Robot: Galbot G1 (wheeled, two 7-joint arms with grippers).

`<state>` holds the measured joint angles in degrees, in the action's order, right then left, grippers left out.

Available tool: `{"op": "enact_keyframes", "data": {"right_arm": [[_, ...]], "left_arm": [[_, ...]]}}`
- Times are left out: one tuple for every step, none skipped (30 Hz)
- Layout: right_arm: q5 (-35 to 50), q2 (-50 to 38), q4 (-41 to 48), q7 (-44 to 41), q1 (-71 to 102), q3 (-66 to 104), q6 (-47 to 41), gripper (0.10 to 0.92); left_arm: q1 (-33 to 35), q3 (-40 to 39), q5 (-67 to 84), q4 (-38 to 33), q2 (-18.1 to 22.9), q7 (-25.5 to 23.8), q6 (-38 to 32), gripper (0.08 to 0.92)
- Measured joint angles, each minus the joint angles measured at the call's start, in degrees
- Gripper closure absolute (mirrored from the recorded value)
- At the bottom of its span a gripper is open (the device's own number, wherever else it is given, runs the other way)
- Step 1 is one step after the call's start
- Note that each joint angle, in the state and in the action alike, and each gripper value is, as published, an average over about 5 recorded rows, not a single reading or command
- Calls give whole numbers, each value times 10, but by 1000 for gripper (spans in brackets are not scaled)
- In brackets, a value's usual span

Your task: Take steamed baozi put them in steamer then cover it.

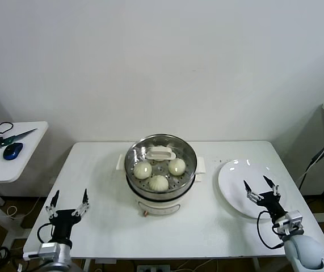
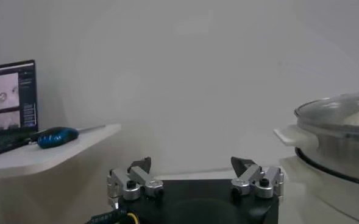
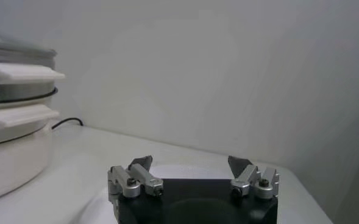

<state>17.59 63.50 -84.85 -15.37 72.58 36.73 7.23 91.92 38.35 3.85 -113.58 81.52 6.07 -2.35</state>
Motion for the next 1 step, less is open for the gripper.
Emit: {"op": "enact_keyframes", "data": {"right_arm": [[0,0,0,0,0,0,0,203]], "left_arm": [[0,0,0,0,0,0,0,177]]}}
